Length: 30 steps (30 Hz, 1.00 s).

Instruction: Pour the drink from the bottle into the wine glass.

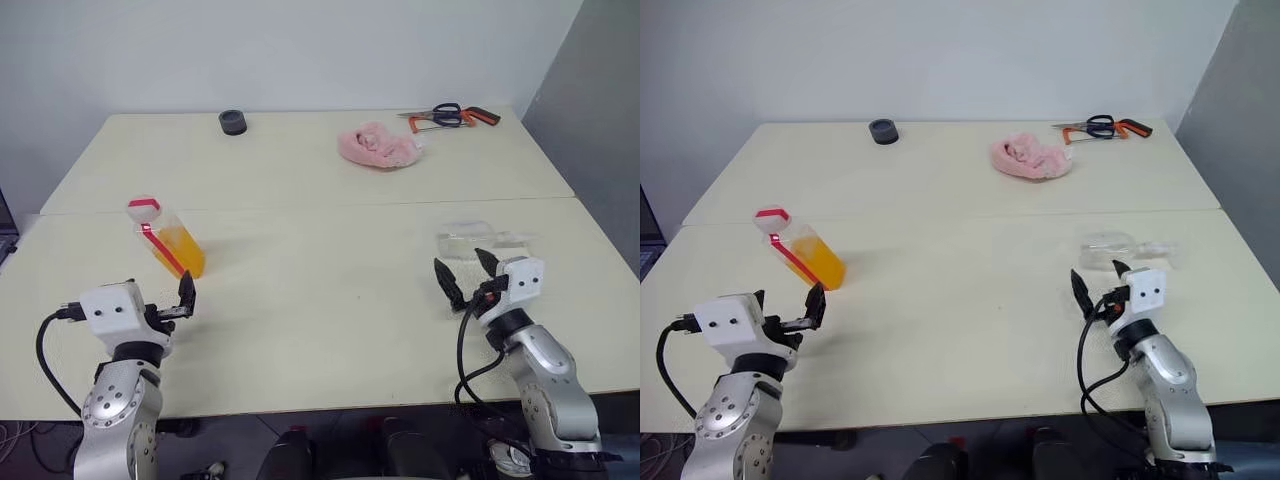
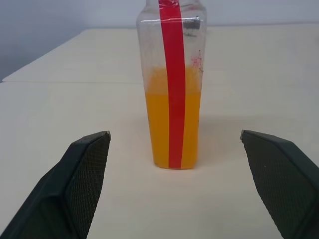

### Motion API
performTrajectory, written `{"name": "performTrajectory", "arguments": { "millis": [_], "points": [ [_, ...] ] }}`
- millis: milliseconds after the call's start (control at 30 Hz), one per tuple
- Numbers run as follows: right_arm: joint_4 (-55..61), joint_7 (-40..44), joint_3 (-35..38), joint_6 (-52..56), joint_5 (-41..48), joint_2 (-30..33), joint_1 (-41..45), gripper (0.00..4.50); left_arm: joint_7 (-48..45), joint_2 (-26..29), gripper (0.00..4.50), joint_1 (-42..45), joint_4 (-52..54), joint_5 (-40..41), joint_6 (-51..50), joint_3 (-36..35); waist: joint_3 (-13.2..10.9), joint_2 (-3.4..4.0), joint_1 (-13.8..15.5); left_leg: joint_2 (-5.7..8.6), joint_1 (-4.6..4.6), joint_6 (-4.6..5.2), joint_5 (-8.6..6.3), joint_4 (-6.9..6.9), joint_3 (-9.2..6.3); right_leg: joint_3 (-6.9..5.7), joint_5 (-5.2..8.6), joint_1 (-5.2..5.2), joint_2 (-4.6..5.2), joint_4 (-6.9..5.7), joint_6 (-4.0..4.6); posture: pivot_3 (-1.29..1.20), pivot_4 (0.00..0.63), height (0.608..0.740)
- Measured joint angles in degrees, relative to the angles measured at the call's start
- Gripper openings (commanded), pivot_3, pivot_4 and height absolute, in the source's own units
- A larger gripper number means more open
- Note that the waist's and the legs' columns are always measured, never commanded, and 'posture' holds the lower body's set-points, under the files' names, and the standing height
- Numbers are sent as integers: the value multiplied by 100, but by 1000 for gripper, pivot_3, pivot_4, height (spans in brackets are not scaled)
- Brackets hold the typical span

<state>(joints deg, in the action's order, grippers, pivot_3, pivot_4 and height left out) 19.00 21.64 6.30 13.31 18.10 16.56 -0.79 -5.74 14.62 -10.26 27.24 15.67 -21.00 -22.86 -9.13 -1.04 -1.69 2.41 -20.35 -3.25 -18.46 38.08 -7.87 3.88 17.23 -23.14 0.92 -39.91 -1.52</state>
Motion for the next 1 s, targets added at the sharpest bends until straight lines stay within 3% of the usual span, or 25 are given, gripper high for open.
{"name": "performTrajectory", "arguments": {
  "millis": [367,800,1000],
  "points": [
    [1005,980,-296,1228,957,1012,260,4500,-268,494,4484,515,-2,234,-800,14,-1,-3,0,0,-4,0,0,0,-1,-3,-1,1,0,11,-1,0,150,740],
    [829,2591,-328,1503,1503,2019,499,4500,-482,781,4484,795,-1,482,-1209,-167,-5,-10,1,-1,-6,2,-2,0,-3,-5,-2,1,0,16,-3,0,150,740],
    [376,2752,-371,1323,1439,1935,821,4500,-386,759,4484,670,195,514,-1262,-251,-8,-16,18,-1,-10,1,-1,1,-8,-9,-4,1,0,20,-5,0,150,740]
  ]
}}
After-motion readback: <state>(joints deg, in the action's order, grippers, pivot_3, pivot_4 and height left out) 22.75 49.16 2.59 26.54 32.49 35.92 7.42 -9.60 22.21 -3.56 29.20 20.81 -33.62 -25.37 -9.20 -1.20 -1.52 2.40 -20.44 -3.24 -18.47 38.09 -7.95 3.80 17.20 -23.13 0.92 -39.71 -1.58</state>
